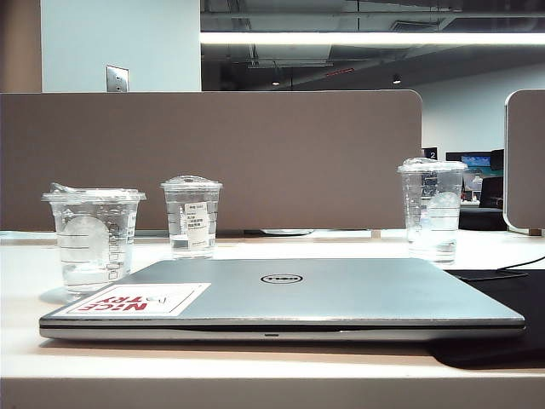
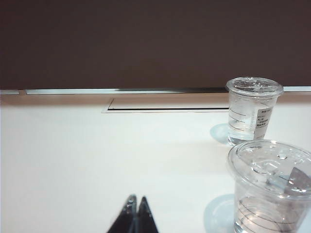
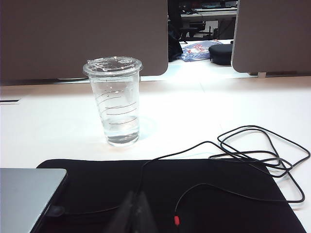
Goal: Pick up the coffee cup on the middle and place it on the left side of the laptop.
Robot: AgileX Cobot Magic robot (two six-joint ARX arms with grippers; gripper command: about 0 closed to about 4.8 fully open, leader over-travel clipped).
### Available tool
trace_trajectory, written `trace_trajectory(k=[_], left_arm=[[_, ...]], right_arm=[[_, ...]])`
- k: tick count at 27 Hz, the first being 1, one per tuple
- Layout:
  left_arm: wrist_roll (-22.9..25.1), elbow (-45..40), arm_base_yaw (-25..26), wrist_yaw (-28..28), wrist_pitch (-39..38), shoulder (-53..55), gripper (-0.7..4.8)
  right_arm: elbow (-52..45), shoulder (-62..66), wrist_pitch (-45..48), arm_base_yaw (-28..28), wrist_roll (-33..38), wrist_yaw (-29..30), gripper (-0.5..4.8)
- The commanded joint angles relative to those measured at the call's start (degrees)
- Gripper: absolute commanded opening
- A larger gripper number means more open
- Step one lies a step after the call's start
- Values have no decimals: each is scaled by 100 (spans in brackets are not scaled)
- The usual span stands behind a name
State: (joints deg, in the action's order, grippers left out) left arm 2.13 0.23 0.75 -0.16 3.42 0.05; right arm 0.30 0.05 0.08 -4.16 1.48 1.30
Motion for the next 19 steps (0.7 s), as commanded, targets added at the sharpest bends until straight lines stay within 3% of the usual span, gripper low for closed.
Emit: trace_trajectory(k=[1,19], left_arm=[[48,20,4,-7,46,2,-4],[26,20,4,-114,37,2,-4]], right_arm=[[-22,-9,101,-2,0,-9,-5],[-22,-9,101,2,0,-9,-5]])
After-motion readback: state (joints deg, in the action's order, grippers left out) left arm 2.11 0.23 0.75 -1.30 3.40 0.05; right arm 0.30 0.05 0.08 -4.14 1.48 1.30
